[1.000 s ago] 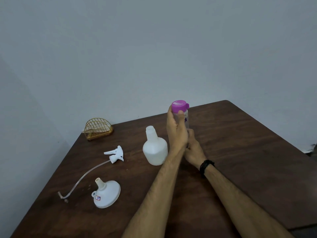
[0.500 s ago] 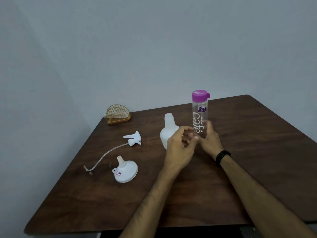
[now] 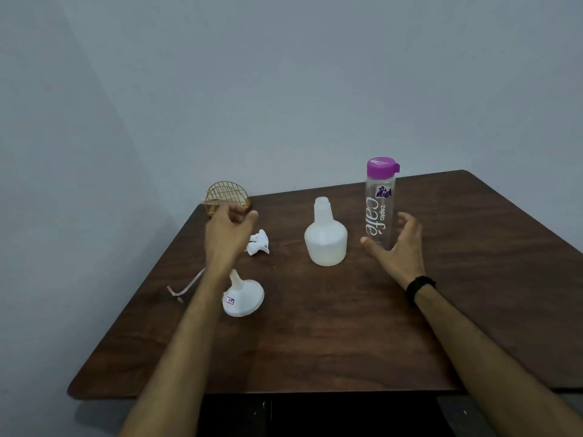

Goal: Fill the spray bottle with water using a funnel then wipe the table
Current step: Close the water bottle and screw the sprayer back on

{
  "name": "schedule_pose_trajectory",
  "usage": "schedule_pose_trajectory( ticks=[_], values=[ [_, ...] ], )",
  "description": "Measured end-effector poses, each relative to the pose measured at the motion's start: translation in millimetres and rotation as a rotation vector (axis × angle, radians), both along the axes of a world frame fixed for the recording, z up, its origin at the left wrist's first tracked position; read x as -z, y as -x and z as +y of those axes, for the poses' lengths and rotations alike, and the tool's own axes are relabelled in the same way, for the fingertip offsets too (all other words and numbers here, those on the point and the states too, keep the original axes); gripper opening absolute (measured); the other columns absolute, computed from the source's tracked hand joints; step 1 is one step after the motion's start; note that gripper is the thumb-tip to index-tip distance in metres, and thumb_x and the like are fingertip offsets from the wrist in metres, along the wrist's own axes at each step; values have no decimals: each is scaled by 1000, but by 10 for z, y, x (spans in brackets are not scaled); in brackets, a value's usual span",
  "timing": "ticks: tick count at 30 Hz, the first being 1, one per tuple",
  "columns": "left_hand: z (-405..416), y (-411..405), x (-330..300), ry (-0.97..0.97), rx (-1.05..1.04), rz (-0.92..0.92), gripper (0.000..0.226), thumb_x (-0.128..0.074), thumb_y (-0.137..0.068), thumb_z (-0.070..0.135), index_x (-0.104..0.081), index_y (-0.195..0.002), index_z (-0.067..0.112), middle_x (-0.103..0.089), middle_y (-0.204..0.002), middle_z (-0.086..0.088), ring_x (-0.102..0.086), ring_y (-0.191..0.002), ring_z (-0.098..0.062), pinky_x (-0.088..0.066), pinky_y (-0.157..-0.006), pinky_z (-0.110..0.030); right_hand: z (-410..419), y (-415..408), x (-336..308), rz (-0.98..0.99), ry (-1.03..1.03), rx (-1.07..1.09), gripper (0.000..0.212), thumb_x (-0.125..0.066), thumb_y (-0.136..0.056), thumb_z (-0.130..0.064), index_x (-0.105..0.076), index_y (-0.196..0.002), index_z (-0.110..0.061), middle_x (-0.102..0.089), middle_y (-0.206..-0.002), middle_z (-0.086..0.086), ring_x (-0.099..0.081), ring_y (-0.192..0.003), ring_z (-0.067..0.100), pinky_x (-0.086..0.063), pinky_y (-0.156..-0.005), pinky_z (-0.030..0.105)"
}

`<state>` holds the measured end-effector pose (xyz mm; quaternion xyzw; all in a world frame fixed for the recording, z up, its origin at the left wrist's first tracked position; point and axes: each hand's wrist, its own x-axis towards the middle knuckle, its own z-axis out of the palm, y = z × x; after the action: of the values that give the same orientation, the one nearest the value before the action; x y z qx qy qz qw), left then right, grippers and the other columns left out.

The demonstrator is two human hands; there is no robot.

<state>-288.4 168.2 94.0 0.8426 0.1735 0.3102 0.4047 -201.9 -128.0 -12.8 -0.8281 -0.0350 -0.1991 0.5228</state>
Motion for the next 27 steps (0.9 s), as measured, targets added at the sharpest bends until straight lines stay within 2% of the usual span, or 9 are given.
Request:
schedule_pose_trajectory(
  ticks=[4,6,9,12,16,19,23,25,27],
  values=[
    [499,-344,58,-251,50,526,41,-70,-84,52,-66,-108,19,-64,-106,2,-61,-103,-20,-52,-93,-41,-13,207,-85,-282,17,219,61,-79,-73,-42,-48,-115,-11,-44,-115,6,-47,-100,21,-46,-80,34],
    [578,-467,140,-349,90,696,44,-72,-82,53,-68,-109,18,-67,-111,-1,-62,-100,-21,-52,-83,-37,5,276,-107,-392,32,204,43,-78,-78,-36,-54,-104,-12,-49,-104,1,-48,-90,17,-46,-74,35],
    [510,-574,234,-413,171,797,47,-75,-83,46,-69,-115,12,-67,-116,-7,-59,-94,-20,-46,-73,-32,115,373,-97,-407,38,65,32,-78,-82,-30,-56,-101,-17,-54,-98,-4,-53,-80,11,-52,-66,32],
    [398,-628,340,-423,173,842,58,-79,-78,48,-63,-121,12,-64,-120,-7,-59,-100,-23,-50,-80,-33,255,494,-104,-455,130,-35,30,-77,-83,-28,-59,-105,-17,-58,-99,-6,-56,-83,8,-55,-67,28],
    [349,-672,416,-452,172,848,70,-81,-73,45,-55,-131,15,-60,-127,-8,-60,-110,-26,-52,-95,-43,443,546,-146,-482,225,-91,41,-74,-84,-32,-57,-116,-14,-61,-111,0,-57,-98,12,-55,-77,34],
    [379,-720,483,-424,196,854,68,-80,-77,43,-56,-133,13,-62,-126,-8,-60,-108,-24,-53,-92,-40,576,489,-192,-342,230,-120,61,-70,-83,-44,-45,-131,-17,-54,-127,0,-51,-114,14,-50,-88,34],
    [430,-753,523,-390,199,835,59,-74,-86,36,-56,-136,10,-62,-128,-10,-61,-108,-24,-53,-90,-36,744,439,-207,-244,236,-142,79,-73,-82,-45,-34,-143,-16,-43,-144,2,-43,-128,16,-34,-99,24],
    [440,-774,412,-371,212,768,55,-71,-89,33,-57,-135,8,-63,-128,-12,-61,-108,-25,-50,-83,-32,797,442,-210,-261,207,-151,79,-73,-81,-45,-34,-143,-16,-42,-144,2,-41,-128,14,-34,-102,23],
    [448,-808,219,-348,206,633,47,-68,-92,31,-60,-130,4,-65,-117,-12,-61,-97,-22,-46,-74,-28,832,454,-232,-302,177,-152,76,-74,-81,-44,-37,-140,-16,-44,-140,1,-42,-123,11,-41,-102,27]
  ],
)
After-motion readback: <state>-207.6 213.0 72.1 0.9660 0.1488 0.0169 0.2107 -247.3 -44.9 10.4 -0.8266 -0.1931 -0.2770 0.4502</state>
